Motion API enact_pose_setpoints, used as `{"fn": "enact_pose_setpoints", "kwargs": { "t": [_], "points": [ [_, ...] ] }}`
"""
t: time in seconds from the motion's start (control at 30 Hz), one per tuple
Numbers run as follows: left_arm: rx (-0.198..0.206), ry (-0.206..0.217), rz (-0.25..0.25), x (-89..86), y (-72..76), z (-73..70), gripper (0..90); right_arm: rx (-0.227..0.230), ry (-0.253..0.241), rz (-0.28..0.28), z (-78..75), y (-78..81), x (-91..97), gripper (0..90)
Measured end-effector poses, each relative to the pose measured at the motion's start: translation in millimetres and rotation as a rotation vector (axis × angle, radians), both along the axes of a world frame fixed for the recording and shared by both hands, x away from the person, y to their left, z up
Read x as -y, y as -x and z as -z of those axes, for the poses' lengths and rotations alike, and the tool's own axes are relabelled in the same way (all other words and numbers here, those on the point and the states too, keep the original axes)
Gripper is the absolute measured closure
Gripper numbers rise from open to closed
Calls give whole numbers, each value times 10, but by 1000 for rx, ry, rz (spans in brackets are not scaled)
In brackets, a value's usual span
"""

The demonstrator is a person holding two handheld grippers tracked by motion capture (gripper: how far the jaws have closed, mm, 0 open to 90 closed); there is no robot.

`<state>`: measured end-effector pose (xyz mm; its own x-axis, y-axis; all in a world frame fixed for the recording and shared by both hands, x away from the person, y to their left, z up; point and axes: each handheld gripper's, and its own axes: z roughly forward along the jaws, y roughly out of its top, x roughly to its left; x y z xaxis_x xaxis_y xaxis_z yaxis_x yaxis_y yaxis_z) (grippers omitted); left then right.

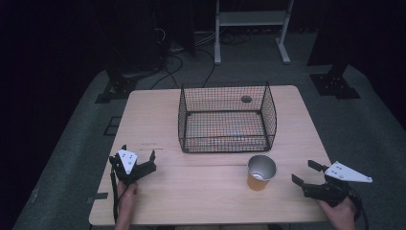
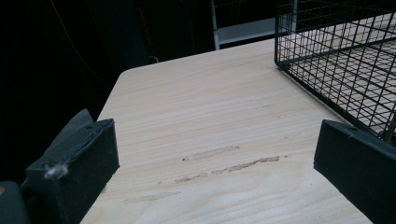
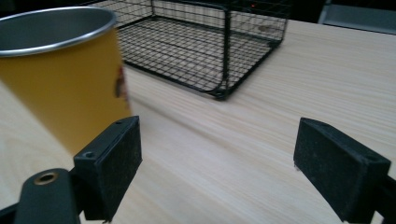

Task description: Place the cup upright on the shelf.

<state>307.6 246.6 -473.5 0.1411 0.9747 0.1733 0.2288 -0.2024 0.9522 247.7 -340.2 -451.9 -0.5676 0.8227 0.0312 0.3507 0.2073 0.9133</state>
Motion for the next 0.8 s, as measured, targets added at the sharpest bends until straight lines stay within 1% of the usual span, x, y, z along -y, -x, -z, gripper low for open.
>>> {"fn": "enact_pose_setpoints", "kwargs": {
  "t": [0.17,0.37,0.5,0.8],
  "points": [
    [-1,-5,0,3,1,0,0,8,9,-32,-21,94,-68,136],
    [-1,-3,-2,3,1,0,0,4,-3,-63,-14,103,-121,133],
    [-2,-2,-3,0,0,0,0,7,6,-96,-29,114,-209,130],
    [-1,-3,-3,2,0,0,0,6,47,-170,-56,163,-392,113]
  ]
}}
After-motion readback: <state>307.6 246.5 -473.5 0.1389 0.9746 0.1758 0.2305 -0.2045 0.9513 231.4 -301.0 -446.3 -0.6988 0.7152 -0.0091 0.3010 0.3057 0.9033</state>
